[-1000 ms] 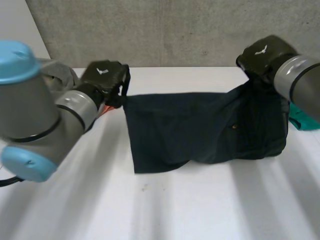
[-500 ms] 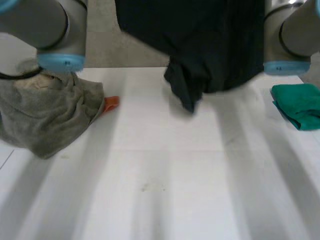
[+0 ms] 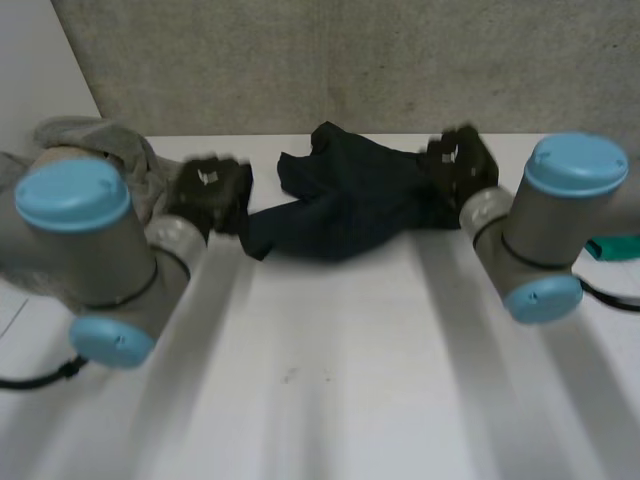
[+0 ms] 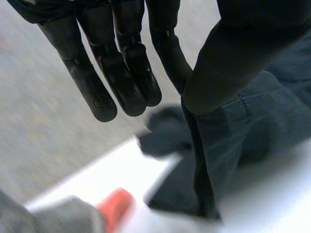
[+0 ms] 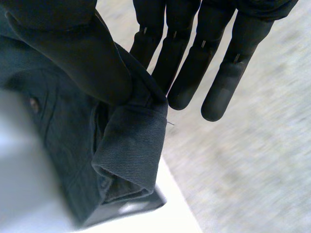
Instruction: Fold the laundry.
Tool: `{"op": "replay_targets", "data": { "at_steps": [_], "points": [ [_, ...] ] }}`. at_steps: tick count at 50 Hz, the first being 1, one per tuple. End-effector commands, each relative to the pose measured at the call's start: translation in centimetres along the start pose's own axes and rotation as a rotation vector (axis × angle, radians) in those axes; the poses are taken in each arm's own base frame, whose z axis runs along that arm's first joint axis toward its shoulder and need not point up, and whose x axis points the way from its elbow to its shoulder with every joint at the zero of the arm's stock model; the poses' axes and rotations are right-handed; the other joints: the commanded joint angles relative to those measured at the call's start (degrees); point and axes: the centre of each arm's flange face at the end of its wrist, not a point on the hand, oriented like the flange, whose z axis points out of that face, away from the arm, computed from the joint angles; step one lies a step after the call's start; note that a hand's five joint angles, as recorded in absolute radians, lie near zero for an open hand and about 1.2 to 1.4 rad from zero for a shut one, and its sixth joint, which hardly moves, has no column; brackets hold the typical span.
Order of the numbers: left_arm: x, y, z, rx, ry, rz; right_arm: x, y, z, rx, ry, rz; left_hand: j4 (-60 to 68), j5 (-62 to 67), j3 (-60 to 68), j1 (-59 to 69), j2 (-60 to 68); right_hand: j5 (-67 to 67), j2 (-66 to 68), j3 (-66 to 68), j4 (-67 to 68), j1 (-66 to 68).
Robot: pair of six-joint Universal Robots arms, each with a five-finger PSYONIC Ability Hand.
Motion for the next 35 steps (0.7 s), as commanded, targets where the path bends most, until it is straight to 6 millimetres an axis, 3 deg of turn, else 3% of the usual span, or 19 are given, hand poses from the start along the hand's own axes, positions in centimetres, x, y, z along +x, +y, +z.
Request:
{"op": "replay_targets", "data": {
  "at_steps": [1,13,16,19,25,26,30,33,35],
  "points": [
    [0.9,2.3,-3.9,-0.13,0.075,-0.004,-3.0,3.0,-4.7,-0.224,-0.183,-0.001,11.2,14.4,11.6,13.9,11.3,13.3,12.8,12.0,11.3,16.7],
    [1.5,-0.4,-12.2,-0.336,0.177,-0.015,-1.7,0.6,-13.6,-0.456,-0.409,-0.037,11.2,14.4,11.6,13.9,11.3,13.3,12.8,12.0,11.3,16.7],
    [1.7,-0.4,-14.4,-0.452,0.226,0.028,-1.7,0.4,-16.4,-0.538,-0.511,-0.094,11.2,14.4,11.6,13.9,11.3,13.3,12.8,12.0,11.3,16.7],
    [2.1,0.0,-15.7,-0.518,0.275,0.112,-1.7,0.1,-17.9,-0.558,-0.56,-0.127,11.2,14.4,11.6,13.9,11.3,13.3,12.8,12.0,11.3,16.7],
    [2.4,-0.2,-14.8,-0.434,0.286,0.2,-2.1,0.6,-18.4,-0.539,-0.546,-0.13,11.2,14.4,11.6,13.9,11.3,13.3,12.8,12.0,11.3,16.7],
    [2.4,-0.6,-14.0,-0.378,0.272,0.207,-2.2,0.7,-18.5,-0.537,-0.547,-0.131,3.8,7.1,4.3,6.6,4.0,13.3,12.8,12.0,11.3,16.7],
    [2.2,-1.8,-11.1,-0.198,0.22,0.243,-2.4,0.9,-18.3,-0.526,-0.532,-0.131,-53.6,-50.4,-53.2,-50.9,-53.4,13.3,12.8,12.0,11.3,16.7],
    [2.1,-2.3,-8.7,-0.092,0.189,0.259,-2.4,1.1,-18.1,-0.518,-0.518,-0.133,-53.2,-50.0,-52.8,-50.5,-53.1,13.3,12.8,12.0,11.3,16.7],
    [2.0,-2.6,-6.1,-0.003,0.16,0.268,-2.4,1.1,-18.0,-0.516,-0.513,-0.134,-53.1,-49.9,-52.6,-50.4,-52.9,13.3,12.8,12.0,11.3,16.7]
  ]
}}
